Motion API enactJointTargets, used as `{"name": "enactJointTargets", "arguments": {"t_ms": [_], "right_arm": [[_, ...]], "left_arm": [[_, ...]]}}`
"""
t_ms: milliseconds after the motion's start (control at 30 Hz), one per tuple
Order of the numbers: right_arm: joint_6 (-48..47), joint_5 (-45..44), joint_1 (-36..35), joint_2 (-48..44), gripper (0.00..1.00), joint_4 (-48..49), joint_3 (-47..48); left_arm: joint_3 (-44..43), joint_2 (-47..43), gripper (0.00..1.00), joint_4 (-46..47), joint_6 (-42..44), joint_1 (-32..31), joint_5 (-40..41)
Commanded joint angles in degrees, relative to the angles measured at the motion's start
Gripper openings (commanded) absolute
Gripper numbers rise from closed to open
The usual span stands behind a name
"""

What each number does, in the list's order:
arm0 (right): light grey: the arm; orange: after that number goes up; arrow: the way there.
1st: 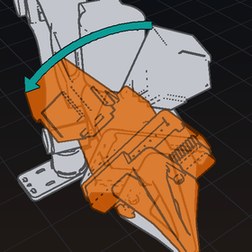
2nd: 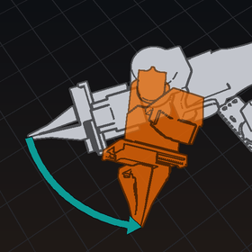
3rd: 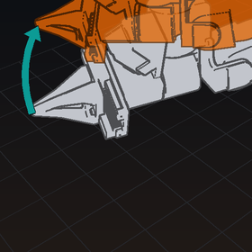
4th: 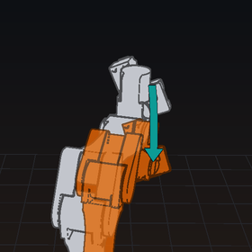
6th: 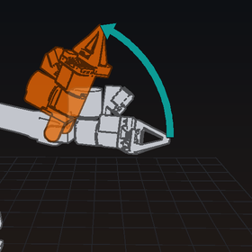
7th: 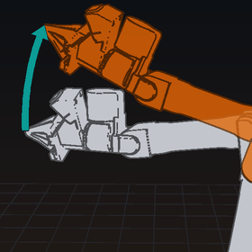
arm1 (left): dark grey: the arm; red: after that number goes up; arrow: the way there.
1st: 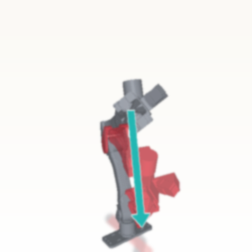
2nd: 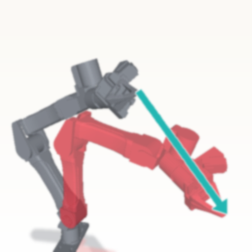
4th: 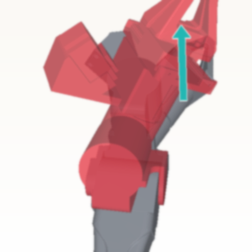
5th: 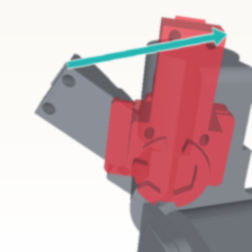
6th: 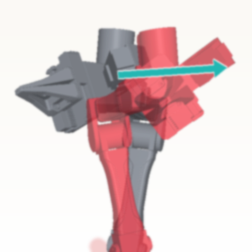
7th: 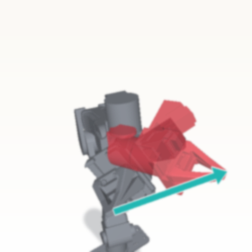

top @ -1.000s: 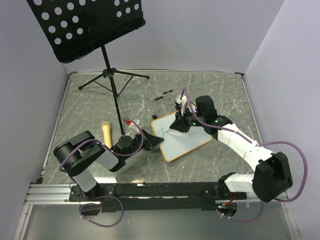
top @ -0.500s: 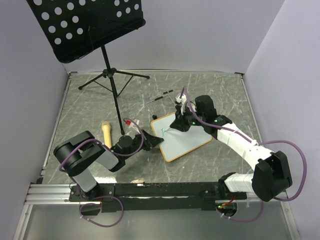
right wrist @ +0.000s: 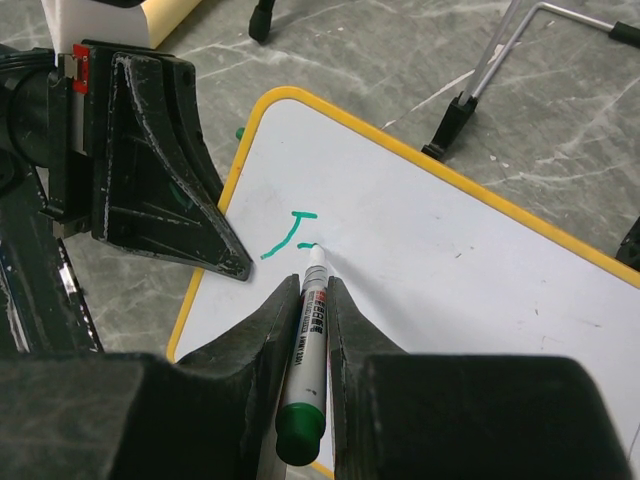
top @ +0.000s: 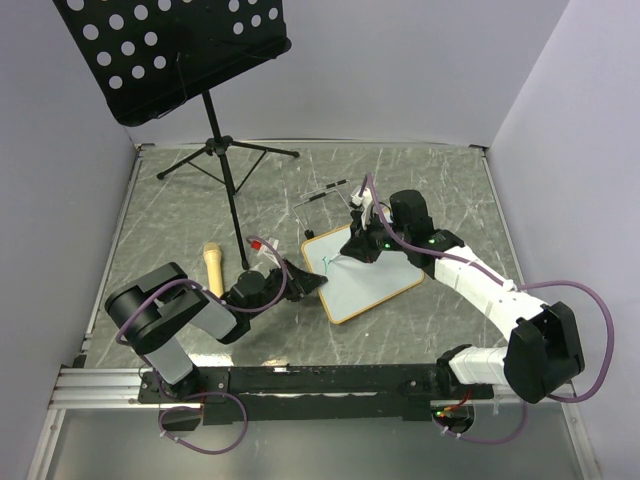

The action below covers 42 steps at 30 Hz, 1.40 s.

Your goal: Write a sentence on the whiteboard

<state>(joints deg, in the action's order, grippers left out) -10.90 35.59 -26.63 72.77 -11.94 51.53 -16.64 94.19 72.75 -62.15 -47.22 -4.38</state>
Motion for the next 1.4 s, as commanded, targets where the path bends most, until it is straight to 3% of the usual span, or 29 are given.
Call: {"name": "enactJointTargets", "arguments": {"t_ms": [0, 1367], "right_arm": [[-1.7, -1.4, -0.2, -0.1, 0.00, -0.9, 2.4], [-3.3, 4.7, -0.2, 0.4, 0.00, -3.2, 2.9]], "left_arm": [[-1.0, -2.7, 0.01, 18.2, 2.5, -0.4, -0.5], [-0.8, -1.9, 0.01, 19.5, 1.2, 0.1, 0.2]]}}
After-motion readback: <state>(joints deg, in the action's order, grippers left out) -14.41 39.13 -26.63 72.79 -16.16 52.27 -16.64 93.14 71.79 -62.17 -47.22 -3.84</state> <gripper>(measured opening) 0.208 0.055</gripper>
